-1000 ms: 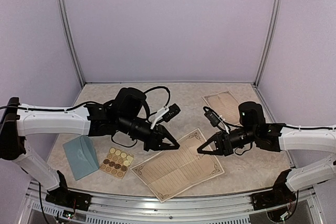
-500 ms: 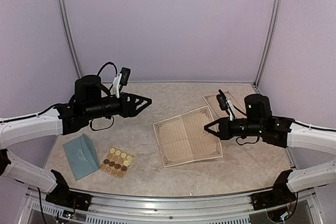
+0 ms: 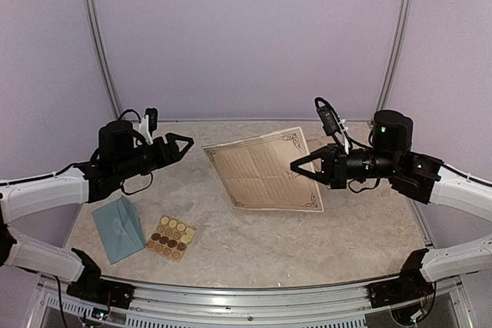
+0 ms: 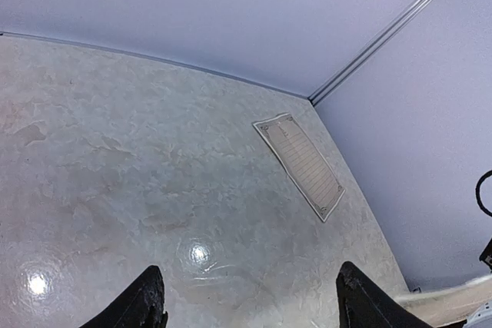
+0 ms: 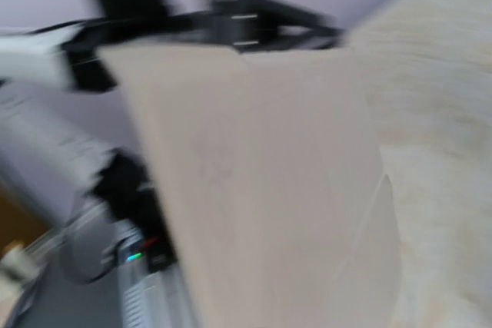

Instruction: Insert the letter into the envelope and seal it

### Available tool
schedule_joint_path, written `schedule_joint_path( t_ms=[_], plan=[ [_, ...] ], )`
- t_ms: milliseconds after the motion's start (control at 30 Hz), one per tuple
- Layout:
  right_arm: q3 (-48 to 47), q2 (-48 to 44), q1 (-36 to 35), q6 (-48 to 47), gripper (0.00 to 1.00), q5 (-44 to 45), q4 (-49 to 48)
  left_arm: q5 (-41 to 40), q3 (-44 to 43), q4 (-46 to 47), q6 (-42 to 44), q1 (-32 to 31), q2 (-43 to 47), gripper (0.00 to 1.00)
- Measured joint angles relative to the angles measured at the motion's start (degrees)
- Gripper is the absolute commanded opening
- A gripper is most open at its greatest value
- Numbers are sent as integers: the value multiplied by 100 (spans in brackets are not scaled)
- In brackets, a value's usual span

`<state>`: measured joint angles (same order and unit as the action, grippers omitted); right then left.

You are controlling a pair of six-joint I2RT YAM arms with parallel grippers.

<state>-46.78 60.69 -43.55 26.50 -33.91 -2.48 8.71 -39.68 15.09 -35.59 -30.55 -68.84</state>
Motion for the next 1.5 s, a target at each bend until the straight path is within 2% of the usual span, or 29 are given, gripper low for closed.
schedule_joint_path(
  t_ms=[133,267,367,500,700,900,1200,1300,1500],
  plan=[
    [-7,-146,-52,-33,0,-715,-258,33,70,98,-83,15,0,73],
    [-13,-282,-57,-22,0,-905,-560,280,125,260,-22,-83,0,74],
    [-22,-291,-59,13,0,-702,-688,595,129,442,238,-448,2,75],
    [-20,-157,-59,160,0,-485,-960,1093,127,625,625,-1235,44,75],
    [37,229,-59,522,0,-501,-1545,1679,127,1250,726,-1939,98,76],
    [59,280,-59,619,0,-710,-1740,1768,116,1624,710,-2048,42,76],
    [61,424,-61,695,0,-1215,-1987,2028,-291,2050,693,-2208,-603,74],
    [68,426,-66,732,0,-1311,-2024,2135,-396,2194,688,-2234,-748,70],
    [68,496,-72,785,0,-1412,-2133,2361,-446,2459,577,-2247,-894,44]
  ],
)
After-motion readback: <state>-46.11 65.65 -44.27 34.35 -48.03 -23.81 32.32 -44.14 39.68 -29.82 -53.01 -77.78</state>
